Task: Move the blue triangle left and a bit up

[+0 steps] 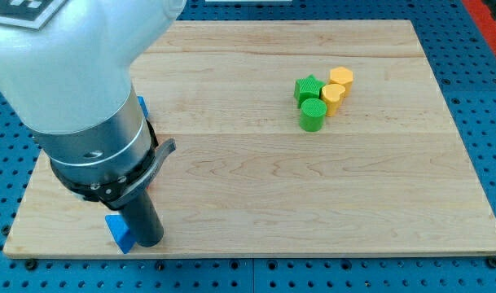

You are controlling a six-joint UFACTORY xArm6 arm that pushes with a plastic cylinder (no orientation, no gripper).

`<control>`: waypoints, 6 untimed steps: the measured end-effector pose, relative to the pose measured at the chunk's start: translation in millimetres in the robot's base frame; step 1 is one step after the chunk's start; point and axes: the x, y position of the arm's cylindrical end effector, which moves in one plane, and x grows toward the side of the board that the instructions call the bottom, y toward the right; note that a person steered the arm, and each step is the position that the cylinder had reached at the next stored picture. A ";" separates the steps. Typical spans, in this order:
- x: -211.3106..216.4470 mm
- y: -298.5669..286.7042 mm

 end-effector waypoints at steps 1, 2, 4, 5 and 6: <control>0.0 -3.8; 18.1 19.0; 18.3 -35.1; 16.8 -42.0; 9.4 -41.6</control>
